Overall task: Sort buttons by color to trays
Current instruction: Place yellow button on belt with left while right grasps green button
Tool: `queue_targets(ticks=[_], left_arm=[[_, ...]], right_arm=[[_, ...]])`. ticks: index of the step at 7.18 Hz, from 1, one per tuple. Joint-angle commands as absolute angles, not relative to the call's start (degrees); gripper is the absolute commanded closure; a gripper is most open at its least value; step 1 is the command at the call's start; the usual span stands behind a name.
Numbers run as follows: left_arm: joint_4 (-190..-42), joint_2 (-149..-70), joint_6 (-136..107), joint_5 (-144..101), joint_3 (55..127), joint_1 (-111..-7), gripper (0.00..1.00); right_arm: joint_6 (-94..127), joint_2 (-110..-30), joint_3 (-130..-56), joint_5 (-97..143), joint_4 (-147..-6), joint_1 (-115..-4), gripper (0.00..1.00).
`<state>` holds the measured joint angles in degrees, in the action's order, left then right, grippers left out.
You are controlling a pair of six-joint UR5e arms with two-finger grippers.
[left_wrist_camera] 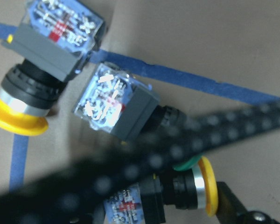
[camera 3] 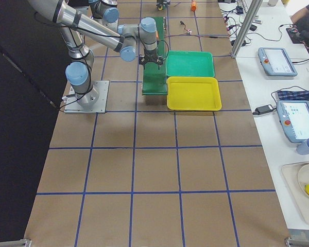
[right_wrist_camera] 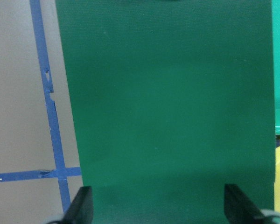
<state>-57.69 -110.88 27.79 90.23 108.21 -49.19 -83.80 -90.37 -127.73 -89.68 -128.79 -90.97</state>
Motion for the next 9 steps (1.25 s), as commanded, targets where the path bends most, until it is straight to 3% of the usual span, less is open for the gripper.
queue_targets(ticks=[1, 4, 7, 8, 9], left_arm=[[-66.6, -103.6, 27.5, 87.5, 107.9, -53.8, 0.9], [-70.5, -94.1, 22.8, 83.8, 112.1, -70.5, 0.94], [-67.7, -91.9, 18.1, 83.8, 117.3, -80.6, 0.95], [-67.0, -93.5, 17.0, 83.8, 118.5, -82.4, 0.94], [-63.8, -94.0, 16.9, 83.9, 119.6, -84.5, 0.85]], right_arm=[[-83.6, -87.9, -127.5, -89.3, -129.5, -91.0, 0.0], [-84.5, -88.1, -127.6, -89.6, -129.6, -91.0, 0.0], [-83.8, -87.9, -127.4, -89.4, -131.0, -92.4, 0.0], [-82.5, -87.9, -127.3, -89.6, -132.0, -95.1, 0.0], [-79.7, -87.8, -127.3, -89.9, -133.4, -97.3, 0.0]])
